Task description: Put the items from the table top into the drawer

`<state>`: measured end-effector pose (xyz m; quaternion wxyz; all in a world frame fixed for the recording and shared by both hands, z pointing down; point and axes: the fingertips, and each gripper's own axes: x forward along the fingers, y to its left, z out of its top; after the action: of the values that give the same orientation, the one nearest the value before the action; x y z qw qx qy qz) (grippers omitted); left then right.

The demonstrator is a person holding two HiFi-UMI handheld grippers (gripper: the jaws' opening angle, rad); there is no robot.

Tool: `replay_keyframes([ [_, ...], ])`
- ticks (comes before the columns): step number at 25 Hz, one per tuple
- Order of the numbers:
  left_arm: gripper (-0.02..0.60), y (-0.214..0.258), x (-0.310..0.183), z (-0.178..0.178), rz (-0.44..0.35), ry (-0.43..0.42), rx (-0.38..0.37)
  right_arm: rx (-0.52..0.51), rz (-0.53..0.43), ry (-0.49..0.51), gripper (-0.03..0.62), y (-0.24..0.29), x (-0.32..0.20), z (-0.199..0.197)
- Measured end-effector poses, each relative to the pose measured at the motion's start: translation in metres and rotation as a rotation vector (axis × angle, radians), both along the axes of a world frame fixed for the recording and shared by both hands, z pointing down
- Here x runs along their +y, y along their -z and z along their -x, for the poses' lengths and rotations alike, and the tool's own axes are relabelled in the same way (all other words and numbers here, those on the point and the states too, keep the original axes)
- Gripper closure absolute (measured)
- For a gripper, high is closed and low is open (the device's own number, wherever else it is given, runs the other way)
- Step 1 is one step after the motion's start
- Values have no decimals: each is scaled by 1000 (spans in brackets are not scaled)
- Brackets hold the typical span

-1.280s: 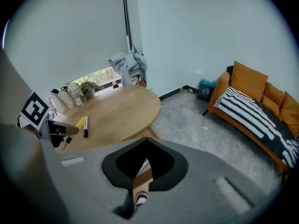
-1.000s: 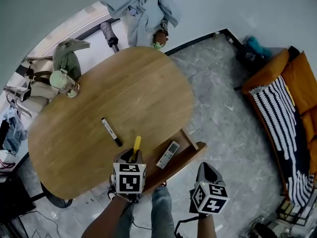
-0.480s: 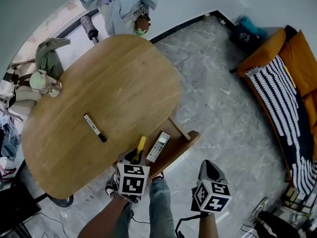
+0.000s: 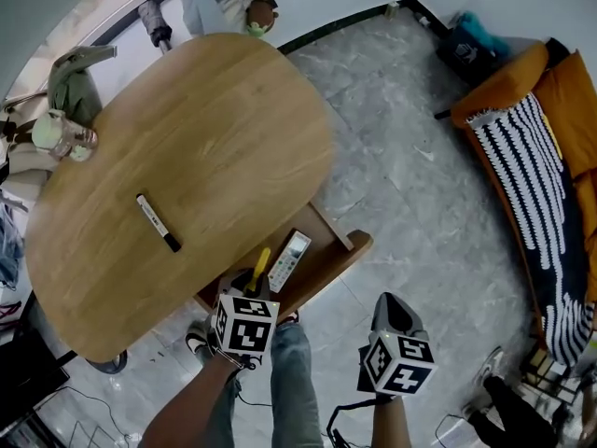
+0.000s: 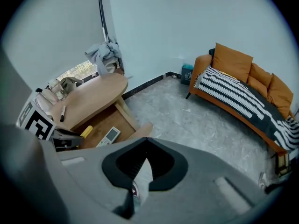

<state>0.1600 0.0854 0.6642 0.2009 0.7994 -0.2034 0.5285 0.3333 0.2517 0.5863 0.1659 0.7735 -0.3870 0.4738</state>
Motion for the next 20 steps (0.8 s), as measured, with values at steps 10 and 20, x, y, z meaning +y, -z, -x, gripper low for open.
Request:
replay_keyframes([
  [10,419,-4,4,8,56,46,29,-6,3,31,589,-3,-15,4],
  [20,419,31,-7,10,40,70,96,-5,-14,55,589,8,-38,20],
])
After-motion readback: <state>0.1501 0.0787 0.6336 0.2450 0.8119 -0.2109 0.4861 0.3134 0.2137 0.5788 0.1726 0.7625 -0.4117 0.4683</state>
